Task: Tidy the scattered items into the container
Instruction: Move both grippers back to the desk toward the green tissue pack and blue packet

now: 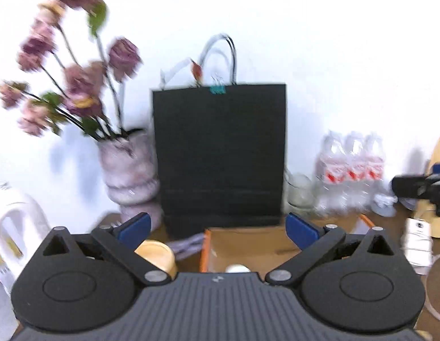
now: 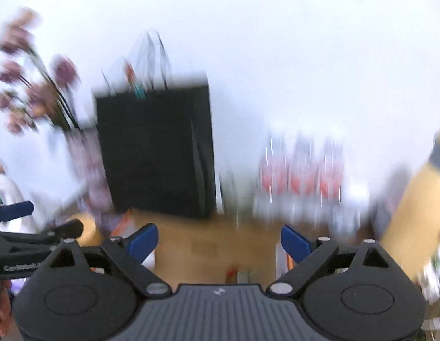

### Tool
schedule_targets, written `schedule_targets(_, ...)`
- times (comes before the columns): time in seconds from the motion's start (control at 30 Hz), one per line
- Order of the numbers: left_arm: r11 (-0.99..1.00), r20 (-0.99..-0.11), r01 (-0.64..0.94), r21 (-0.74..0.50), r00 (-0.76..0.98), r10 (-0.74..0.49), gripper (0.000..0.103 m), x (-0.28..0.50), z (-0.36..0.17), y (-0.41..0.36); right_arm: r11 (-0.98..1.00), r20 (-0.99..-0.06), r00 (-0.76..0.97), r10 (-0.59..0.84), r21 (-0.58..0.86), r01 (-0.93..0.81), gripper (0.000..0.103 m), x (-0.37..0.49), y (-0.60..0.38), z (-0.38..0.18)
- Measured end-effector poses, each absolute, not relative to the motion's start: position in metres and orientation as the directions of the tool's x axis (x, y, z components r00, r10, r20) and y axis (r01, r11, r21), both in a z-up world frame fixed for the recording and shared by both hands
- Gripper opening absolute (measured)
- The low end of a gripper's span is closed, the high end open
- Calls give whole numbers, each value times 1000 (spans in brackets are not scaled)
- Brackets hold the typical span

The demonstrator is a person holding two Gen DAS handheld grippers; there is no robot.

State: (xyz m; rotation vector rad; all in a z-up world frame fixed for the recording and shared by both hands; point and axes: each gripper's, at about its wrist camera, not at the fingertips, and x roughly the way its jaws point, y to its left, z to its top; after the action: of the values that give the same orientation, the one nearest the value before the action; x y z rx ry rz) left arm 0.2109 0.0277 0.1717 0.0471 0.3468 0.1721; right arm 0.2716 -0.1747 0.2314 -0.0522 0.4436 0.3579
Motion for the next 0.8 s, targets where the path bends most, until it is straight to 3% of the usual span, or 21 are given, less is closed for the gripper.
schedule_targets(0.03,984,-321,-162,71,930,177,103,208,166,27,934,-360,868,341,25,-357,99,262,-178,223)
schedule_targets(0.1,986,-317,-160,51,934,168,103,206,157,28,939,-316,888,334,32,-341,100,253,-181,206)
schedule_targets(0.33,989,-298,-146,30,943,148,103,188,151,26,951,-389,872,298,44,-306,100,252,-180,184)
schedule_targets(0.4,989,-328,-147,31,933,149,103,163,141,22,948,-386,868,312,67,-311,100,238,-183,177)
schedule_targets(0.5,995,-447,-96,25,889,97,103,120,113,19,935,-379,856,352,98,-341,100,196,-191,163)
schedule_targets(0.6,999,-465,-13,-37,885,-6,103,65,82,17,929,-399,840,367,108,-354,100,146,-202,144)
schedule_targets(0.8,998,-516,59,7,855,-47,103,-19,41,7,932,-476,802,359,133,-338,100,52,-224,105)
